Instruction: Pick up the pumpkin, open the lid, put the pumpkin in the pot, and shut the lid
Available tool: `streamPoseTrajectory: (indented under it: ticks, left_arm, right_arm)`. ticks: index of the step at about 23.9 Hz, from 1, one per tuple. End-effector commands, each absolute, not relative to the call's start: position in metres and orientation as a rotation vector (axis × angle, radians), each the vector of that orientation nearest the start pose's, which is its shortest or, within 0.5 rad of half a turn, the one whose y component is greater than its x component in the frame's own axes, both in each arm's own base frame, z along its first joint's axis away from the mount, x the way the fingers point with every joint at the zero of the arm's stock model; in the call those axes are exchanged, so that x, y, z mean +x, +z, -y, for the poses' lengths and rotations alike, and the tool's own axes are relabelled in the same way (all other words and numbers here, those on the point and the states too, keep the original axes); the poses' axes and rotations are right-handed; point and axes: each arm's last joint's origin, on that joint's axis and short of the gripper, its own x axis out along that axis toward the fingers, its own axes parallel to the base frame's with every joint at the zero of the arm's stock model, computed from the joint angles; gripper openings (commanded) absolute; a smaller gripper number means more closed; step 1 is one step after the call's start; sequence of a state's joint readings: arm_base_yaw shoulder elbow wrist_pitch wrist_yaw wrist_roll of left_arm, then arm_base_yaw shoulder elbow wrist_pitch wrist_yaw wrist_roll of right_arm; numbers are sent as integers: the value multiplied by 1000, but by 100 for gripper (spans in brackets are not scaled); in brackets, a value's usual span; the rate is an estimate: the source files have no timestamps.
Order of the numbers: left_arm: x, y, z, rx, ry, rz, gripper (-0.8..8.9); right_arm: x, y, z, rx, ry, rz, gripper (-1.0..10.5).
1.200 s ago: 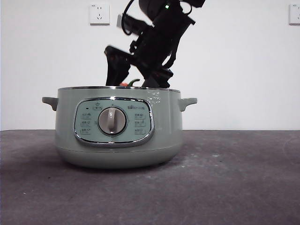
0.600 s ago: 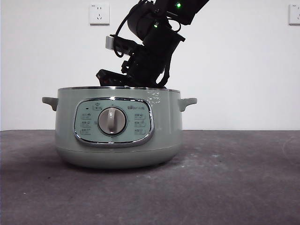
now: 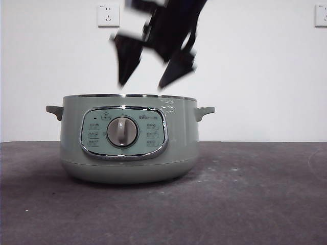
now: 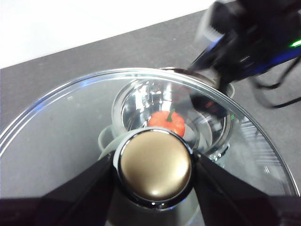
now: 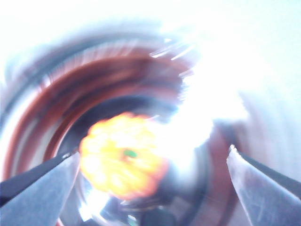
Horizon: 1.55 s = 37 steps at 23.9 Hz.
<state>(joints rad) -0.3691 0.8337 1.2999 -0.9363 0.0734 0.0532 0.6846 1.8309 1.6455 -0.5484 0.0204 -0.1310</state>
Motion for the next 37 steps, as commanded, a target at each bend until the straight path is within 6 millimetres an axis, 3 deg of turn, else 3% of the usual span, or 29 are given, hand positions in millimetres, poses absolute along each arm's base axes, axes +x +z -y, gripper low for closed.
streamPoseTrajectory:
  ticks: [1, 3, 5, 10, 15, 23, 37]
  left_arm:
    - [133, 427, 56, 117, -524, -383, -8]
    - [167, 421, 71, 115, -548, -384, -9]
    - [196, 412, 87, 113, -592, -391, -9]
    - [251, 384, 122, 121, -654, -395, -9]
    - [279, 362, 143, 127, -677, -404, -9]
    - [309, 331, 157, 133, -672, -450, -9]
    - [319, 308, 162, 144, -668, -547, -9]
  right_arm:
    - [295, 358, -228, -353, 571, -587, 659]
    - [263, 405, -191, -290, 511, -514, 658]
    - [233, 435, -162, -259, 492, -452, 658]
    - [178, 468, -123, -213, 495, -377, 658]
    - [156, 475, -107, -199, 493, -371, 658]
    - [141, 475, -97, -213, 492, -406, 658]
    - [140, 473, -96, -221, 492, -423, 658]
